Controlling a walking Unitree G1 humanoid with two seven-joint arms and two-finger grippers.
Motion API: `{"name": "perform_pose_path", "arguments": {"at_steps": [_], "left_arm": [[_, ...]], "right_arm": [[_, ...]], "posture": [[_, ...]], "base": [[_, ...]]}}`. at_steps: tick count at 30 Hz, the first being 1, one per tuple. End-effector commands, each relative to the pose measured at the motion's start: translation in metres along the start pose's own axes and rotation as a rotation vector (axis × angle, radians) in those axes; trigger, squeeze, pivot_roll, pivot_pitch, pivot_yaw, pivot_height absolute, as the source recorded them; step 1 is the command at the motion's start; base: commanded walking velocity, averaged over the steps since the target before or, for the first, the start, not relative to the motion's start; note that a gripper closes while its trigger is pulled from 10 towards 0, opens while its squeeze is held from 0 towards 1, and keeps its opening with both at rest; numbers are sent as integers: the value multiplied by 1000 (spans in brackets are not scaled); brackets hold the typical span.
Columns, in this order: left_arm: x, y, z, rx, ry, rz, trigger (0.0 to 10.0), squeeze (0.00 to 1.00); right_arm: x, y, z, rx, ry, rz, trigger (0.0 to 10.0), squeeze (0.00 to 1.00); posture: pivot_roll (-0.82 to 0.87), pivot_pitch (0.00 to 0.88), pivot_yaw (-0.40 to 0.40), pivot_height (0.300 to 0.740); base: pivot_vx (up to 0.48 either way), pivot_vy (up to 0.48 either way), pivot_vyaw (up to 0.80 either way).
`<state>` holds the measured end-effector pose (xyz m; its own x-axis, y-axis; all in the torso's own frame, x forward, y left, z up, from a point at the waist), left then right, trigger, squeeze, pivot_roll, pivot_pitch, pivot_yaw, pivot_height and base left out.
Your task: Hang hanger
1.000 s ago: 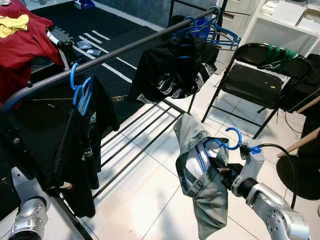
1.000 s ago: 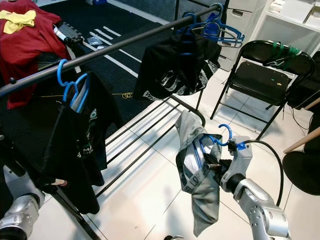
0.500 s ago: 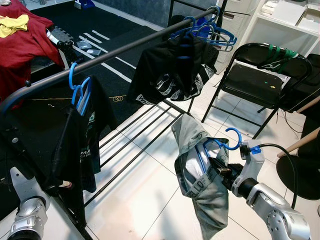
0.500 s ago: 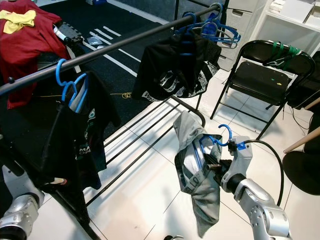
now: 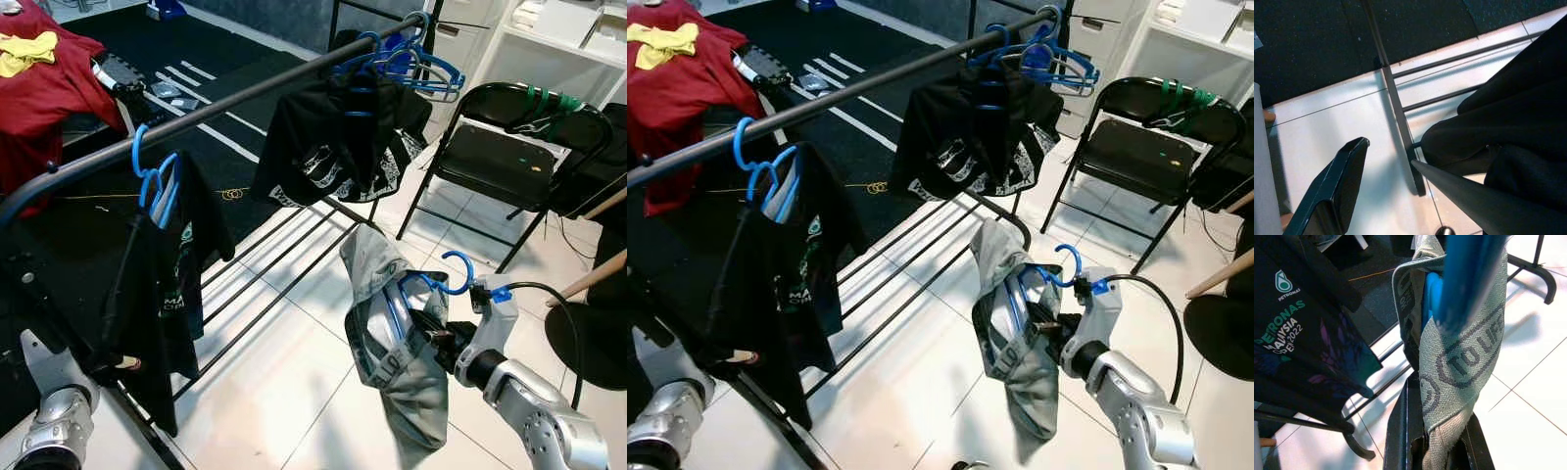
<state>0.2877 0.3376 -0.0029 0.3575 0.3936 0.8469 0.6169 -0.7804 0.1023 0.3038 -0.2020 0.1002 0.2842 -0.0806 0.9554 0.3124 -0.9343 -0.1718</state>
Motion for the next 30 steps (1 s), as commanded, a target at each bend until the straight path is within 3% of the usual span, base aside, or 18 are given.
{"name": "perform_pose_path", "arguments": {"at_steps": [1,9,13,14,16,18,20,21,22,24,30], "left_arm": [[-28,-23,-4,64,-131,173,10000,0],[-30,-22,-4,48,-158,264,10000,0],[-29,-25,-4,63,-154,257,10000,0],[-27,-29,-4,88,-153,218,10000,0],[-27,-29,-4,88,-153,218,10000,0],[-31,-38,-5,153,-193,50,10000,0],[-31,-38,-5,153,-193,50,10000,0],[-34,-41,-6,182,-210,-29,10000,0],[-34,-41,-6,182,-210,-29,10000,0],[-36,-40,-6,204,-230,-165,10000,0],[-31,-35,-5,178,-205,-134,10000,0]], "right_arm": [[0,2,-4,-8,-7,-10,10000,0],[0,2,-4,-8,-7,-10,10000,0],[0,3,-5,-9,-7,-11,10000,0],[0,3,-5,-11,-8,-12,10000,0],[0,3,-5,-11,-8,-12,10000,0],[0,4,-5,-12,-8,-12,10000,0],[0,4,-5,-12,-8,-12,10000,0],[0,4,-5,-12,-8,-13,10000,0],[0,4,-5,-12,-8,-13,10000,0],[0,4,-5,-13,-8,-12,10000,0],[0,5,-6,-16,-7,-13,10000,0]], "posture": [[-33,202,42,740],[-35,203,42,740],[-35,204,41,740],[-34,204,40,740],[-34,204,40,740],[-34,204,41,740],[-34,204,41,740],[-34,204,41,740],[-34,204,41,740],[-34,205,40,740],[-34,205,41,740]], "base": [[0,0,0],[0,0,0],[0,0,0],[0,0,0],[0,0,0],[0,0,0],[0,0,0],[0,0,0],[0,0,0],[0,0,0],[0,0,0]]}}
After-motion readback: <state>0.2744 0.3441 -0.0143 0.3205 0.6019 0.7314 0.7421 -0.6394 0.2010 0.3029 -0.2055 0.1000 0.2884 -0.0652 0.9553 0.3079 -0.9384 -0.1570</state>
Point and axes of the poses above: a point about 5 cm out from each wrist's last joint towards the gripper, its own z axis pointing out of the wrist towards the gripper, its own x axis along the axis of the wrist's last joint, y = z × x, the point moved 4 cm from there along z, pointing out of the wrist towards the gripper, and after that the axes turned 8 degrees about -z, right-handed, at the moved point
